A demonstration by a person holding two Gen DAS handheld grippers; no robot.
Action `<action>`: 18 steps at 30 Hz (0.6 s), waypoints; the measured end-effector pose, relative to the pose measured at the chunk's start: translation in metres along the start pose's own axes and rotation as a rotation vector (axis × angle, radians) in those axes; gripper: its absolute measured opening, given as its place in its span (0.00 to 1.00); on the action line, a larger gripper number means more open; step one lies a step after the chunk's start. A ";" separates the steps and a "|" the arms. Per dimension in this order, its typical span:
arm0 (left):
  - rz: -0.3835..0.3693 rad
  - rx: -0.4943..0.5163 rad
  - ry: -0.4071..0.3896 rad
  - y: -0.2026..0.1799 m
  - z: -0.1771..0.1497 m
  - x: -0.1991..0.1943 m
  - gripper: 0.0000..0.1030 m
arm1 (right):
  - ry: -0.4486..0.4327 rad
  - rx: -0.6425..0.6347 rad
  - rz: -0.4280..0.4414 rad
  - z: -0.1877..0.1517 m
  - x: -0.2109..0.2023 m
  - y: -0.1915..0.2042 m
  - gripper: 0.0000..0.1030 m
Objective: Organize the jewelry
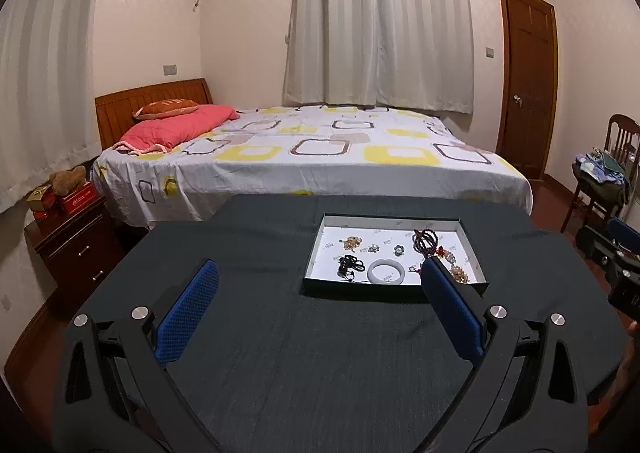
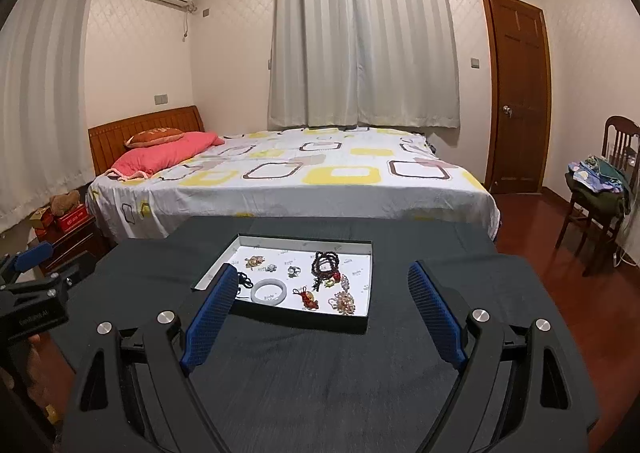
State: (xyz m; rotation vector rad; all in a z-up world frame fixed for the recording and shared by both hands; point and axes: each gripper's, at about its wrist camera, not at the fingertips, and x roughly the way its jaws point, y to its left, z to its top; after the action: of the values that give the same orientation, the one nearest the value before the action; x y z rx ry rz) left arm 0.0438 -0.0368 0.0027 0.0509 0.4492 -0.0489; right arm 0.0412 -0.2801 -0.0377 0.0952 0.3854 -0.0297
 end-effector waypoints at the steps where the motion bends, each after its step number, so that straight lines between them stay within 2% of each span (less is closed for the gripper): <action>1: -0.001 0.001 -0.005 0.000 0.000 -0.003 0.96 | -0.001 0.001 0.000 0.000 -0.001 0.000 0.81; 18: -0.018 0.000 -0.025 -0.005 -0.002 -0.018 0.96 | -0.025 0.000 -0.003 0.000 -0.011 0.004 0.81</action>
State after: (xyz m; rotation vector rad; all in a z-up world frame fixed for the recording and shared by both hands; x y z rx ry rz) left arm 0.0266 -0.0409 0.0089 0.0463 0.4244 -0.0670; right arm 0.0313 -0.2762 -0.0329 0.0940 0.3604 -0.0342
